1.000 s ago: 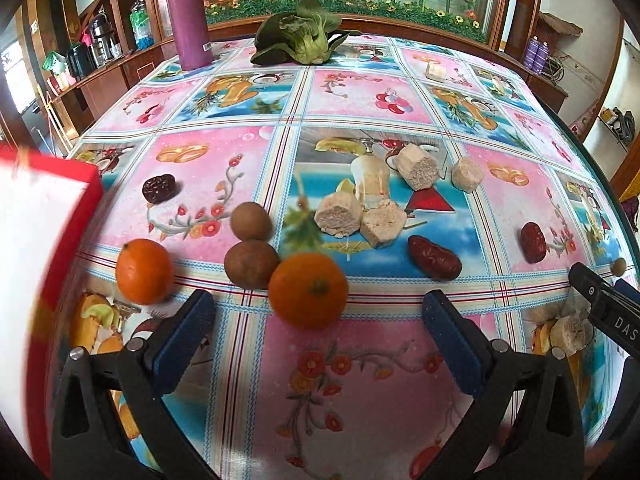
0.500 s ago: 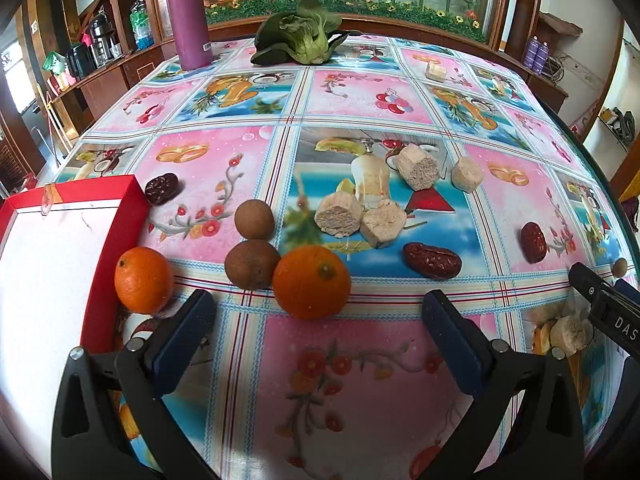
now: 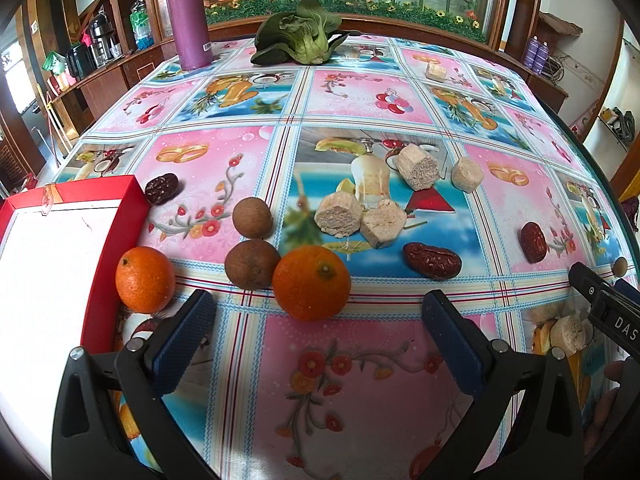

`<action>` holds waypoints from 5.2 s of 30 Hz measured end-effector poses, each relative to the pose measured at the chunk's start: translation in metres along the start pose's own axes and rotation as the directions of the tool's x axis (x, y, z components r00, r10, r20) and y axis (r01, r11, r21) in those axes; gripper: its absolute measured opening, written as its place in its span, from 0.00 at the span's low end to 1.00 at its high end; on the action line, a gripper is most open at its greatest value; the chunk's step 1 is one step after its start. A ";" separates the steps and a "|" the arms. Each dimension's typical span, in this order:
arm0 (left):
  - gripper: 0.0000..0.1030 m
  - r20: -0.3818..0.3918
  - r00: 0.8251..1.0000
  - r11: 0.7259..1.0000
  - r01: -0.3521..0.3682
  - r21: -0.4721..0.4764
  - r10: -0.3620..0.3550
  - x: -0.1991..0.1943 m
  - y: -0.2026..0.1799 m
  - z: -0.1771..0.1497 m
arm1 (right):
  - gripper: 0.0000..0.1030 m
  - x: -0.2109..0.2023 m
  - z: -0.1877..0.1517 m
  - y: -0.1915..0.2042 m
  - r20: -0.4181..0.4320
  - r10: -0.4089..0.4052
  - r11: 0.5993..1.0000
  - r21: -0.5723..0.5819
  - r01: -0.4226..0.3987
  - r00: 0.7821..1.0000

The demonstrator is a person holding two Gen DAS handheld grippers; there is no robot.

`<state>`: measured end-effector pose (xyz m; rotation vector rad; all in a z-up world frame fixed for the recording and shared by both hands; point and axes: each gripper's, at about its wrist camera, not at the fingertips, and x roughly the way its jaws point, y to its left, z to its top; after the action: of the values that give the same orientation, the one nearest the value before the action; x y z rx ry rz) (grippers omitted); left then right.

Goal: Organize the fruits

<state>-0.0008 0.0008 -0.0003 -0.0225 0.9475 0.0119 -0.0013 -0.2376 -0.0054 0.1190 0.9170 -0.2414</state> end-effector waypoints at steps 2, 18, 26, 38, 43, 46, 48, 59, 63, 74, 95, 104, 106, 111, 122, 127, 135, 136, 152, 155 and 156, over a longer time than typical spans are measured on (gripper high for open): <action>1.00 -0.001 1.000 1.000 0.002 -0.001 -0.002 0.000 0.000 0.000 | 1.00 0.000 0.000 0.000 -0.002 0.004 1.000 -0.002 -0.004 1.000; 1.00 0.015 1.000 1.000 0.010 0.028 -0.011 -0.107 0.030 0.028 | 0.99 -0.101 0.012 0.050 0.059 0.212 0.973 -0.107 -0.205 0.976; 1.00 0.124 0.992 0.999 0.000 0.035 -0.005 -0.146 0.050 0.036 | 0.99 -0.118 0.015 0.077 0.098 0.232 0.965 -0.152 -0.216 0.968; 1.00 0.127 0.992 0.999 -0.017 0.040 0.012 -0.145 0.058 0.041 | 0.99 -0.119 0.021 0.081 0.116 0.229 0.967 -0.143 -0.212 0.967; 1.00 0.098 0.995 0.999 -0.009 0.031 0.006 -0.136 0.063 0.040 | 0.99 -0.118 0.022 0.080 0.117 0.226 0.968 -0.138 -0.209 0.967; 1.00 0.064 0.998 1.000 0.005 0.009 -0.005 -0.129 0.078 0.036 | 0.99 -0.117 0.022 0.083 0.112 0.236 0.964 -0.150 -0.219 0.965; 1.00 0.056 0.998 1.000 -0.024 -0.015 0.025 -0.127 0.093 0.030 | 0.99 -0.116 0.021 0.086 0.106 0.243 0.961 -0.161 -0.224 0.964; 1.00 0.046 0.990 0.991 -0.130 -0.026 0.131 -0.130 0.153 0.003 | 0.99 -0.107 0.016 0.125 0.020 0.354 0.906 -0.254 -0.338 0.935; 1.00 0.056 0.998 0.997 -0.034 0.066 0.030 -0.129 0.146 0.016 | 0.97 -0.105 0.012 0.152 -0.026 0.410 0.855 -0.336 -0.394 0.912; 0.92 0.023 0.965 0.922 0.243 0.300 -0.262 -0.107 0.137 0.047 | 0.54 -0.059 0.007 0.176 -0.189 0.467 0.798 -0.330 -0.504 0.864; 0.36 -0.377 0.886 0.676 0.454 0.580 -0.271 -0.014 0.086 0.050 | 0.41 -0.028 -0.002 0.191 -0.308 0.442 0.808 -0.271 -0.523 0.843; 0.36 -0.409 0.887 0.660 0.439 0.609 -0.213 0.004 0.085 0.053 | 0.41 -0.026 0.002 0.195 -0.337 0.425 0.809 -0.275 -0.520 0.840; 0.36 -0.409 0.889 0.661 0.435 0.612 -0.206 0.005 0.085 0.052 | 0.41 -0.026 0.001 0.195 -0.342 0.425 0.807 -0.275 -0.522 0.838; 0.36 -0.408 0.893 0.662 0.424 0.618 -0.191 0.008 0.081 0.050 | 0.30 -0.026 0.003 0.195 -0.372 0.437 0.799 -0.257 -0.544 0.819; 0.33 -0.406 0.884 0.693 0.443 0.569 -0.232 0.005 0.086 0.050 | 0.29 -0.035 0.005 0.172 -0.356 0.476 0.815 -0.166 -0.555 0.804; 0.33 -0.355 0.873 0.737 0.477 0.479 -0.335 -0.020 0.096 0.062 | 0.29 -0.046 0.007 0.163 -0.323 0.485 0.817 -0.165 -0.553 0.813; 0.33 -0.177 0.920 0.867 0.390 0.310 -0.351 -0.086 0.148 0.061 | 0.29 -0.067 0.002 0.183 -0.311 0.513 0.781 -0.217 -0.585 0.800; 0.33 -0.158 0.932 0.891 0.360 0.276 -0.327 -0.093 0.158 0.056 | 0.29 -0.070 0.001 0.188 -0.312 0.518 0.773 -0.229 -0.592 0.796; 0.33 -0.200 0.979 0.999 -0.042 -0.007 0.039 -0.104 0.245 -0.049 | 0.29 -0.113 -0.052 0.308 -0.436 0.540 0.541 -0.475 -0.694 0.720; 0.33 -0.213 0.976 0.999 -0.042 -0.022 0.037 -0.104 0.251 -0.060 | 0.29 -0.106 -0.060 0.320 -0.482 0.522 0.525 -0.468 -0.711 0.704; 0.33 -0.218 0.975 0.999 -0.048 -0.018 0.043 -0.105 0.253 -0.064 | 0.29 -0.105 -0.063 0.324 -0.496 0.515 0.519 -0.469 -0.714 0.700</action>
<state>-0.1190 0.2518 0.0438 -0.0240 1.1671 0.0642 -0.0274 0.1048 0.0401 -0.1597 1.1541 0.8156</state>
